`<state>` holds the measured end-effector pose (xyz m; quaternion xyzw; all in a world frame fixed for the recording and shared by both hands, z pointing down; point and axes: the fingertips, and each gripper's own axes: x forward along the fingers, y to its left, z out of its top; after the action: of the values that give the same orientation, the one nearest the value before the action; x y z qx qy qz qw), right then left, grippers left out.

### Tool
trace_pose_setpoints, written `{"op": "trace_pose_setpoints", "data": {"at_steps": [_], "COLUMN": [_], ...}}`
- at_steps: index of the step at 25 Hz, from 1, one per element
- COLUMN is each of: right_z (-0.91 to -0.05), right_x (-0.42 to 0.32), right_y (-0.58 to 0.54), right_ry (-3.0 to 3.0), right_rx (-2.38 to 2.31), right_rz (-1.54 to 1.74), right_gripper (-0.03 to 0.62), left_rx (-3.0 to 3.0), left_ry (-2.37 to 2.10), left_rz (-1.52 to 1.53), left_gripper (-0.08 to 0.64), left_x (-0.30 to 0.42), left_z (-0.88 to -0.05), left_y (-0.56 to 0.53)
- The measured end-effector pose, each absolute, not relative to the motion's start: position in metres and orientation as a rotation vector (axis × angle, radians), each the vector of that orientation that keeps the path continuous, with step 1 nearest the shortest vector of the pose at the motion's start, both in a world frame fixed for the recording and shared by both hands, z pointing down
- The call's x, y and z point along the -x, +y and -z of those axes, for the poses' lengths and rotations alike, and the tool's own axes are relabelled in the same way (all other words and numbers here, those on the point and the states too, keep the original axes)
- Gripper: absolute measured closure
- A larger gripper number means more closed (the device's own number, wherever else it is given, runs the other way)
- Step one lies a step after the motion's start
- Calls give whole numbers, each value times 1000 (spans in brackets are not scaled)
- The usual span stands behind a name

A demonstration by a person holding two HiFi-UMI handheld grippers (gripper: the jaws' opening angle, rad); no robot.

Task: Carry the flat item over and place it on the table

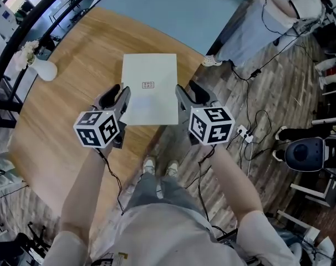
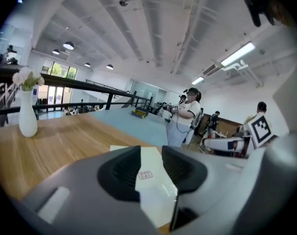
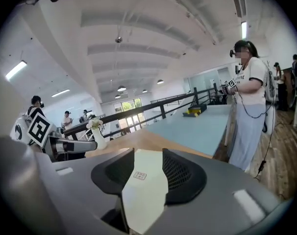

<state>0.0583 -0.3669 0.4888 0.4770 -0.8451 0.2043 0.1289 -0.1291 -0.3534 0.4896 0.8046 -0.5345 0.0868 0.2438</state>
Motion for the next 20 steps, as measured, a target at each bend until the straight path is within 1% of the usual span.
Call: {"op": "trace_pose_setpoints", "data": {"at_steps": [3,6,11,16,20], "right_z": [-455,-422,-364,-305,-259], "right_x": [-61,-59,-54,-52,-47], "right_y": [-355,-340,-310,-274,-245], "right_ry": [-2496,-2546,-2648,-2742,-2808], "right_rx": [-1422,-1429,-1408,-1419,-1423], "right_rz": [-518,-451,-406,-284,-149], "right_gripper": [428,433,463,474,474], "left_rx": [-2271,-2338,-2490,-2588,-2637], "left_ry": [-1492,-1495,-1505,-1519,-1546], "left_rz": [-217,-181,-134,-94,-59], "left_gripper": [440,446,459,471,511], "left_x": [121,113,94,80,77], "left_z": [-454,-418,-347,-307,-279], "left_y": [-345,-333,-299,-272,-251]}}
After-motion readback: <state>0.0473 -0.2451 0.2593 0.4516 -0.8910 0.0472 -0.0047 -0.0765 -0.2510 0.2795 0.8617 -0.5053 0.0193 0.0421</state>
